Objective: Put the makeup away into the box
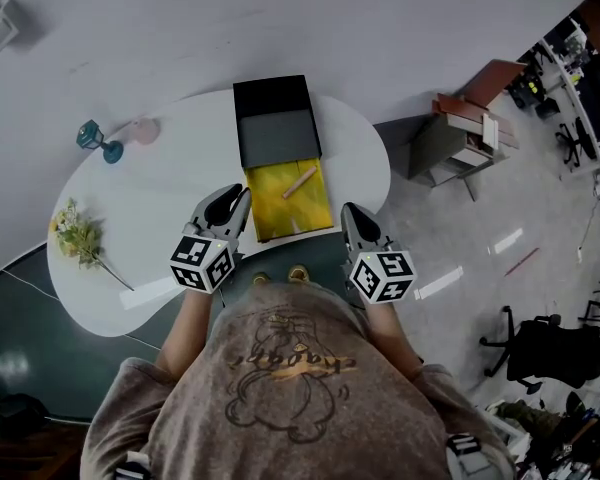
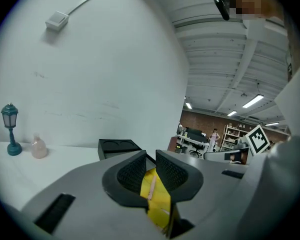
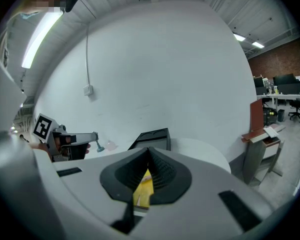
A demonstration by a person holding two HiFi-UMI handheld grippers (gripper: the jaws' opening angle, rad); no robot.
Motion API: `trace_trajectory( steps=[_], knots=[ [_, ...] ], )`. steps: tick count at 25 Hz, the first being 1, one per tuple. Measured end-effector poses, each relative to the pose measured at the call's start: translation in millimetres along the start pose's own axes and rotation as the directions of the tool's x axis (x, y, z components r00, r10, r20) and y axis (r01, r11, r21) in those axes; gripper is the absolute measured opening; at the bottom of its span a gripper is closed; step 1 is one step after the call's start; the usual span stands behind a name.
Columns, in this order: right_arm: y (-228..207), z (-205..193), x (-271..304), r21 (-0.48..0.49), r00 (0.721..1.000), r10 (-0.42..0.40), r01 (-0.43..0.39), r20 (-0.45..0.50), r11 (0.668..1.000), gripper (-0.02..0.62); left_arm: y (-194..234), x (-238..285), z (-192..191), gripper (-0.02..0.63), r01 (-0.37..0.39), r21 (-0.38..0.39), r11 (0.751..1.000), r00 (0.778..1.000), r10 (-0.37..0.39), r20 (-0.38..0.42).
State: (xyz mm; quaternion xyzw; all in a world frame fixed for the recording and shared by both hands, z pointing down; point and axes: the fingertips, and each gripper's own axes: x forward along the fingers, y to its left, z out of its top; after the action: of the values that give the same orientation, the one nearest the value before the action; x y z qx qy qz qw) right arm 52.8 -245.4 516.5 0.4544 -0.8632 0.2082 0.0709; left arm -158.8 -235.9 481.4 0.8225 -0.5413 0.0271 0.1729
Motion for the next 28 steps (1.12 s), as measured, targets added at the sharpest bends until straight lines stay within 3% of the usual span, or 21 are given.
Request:
trace_trajectory(
  steps=[14,28],
  knots=[
    [-2.8,-9.1,-9.7,-0.046,1.000,-0.015,0.015,0.003,0.999,0.003,19.3,-8.0,-30.5,0.060,-0.079,-0.003,0.997,0.997,0.079,-0.012],
    [-9.1,-11.8,-10.2,-0.037,1.000,-0.031,0.031,0.002,0.999,0.003,20.7,-5.5,-35.7,0.021,-0.071,-0.009,0.997,0.997,0.071,-0.016]
  ],
)
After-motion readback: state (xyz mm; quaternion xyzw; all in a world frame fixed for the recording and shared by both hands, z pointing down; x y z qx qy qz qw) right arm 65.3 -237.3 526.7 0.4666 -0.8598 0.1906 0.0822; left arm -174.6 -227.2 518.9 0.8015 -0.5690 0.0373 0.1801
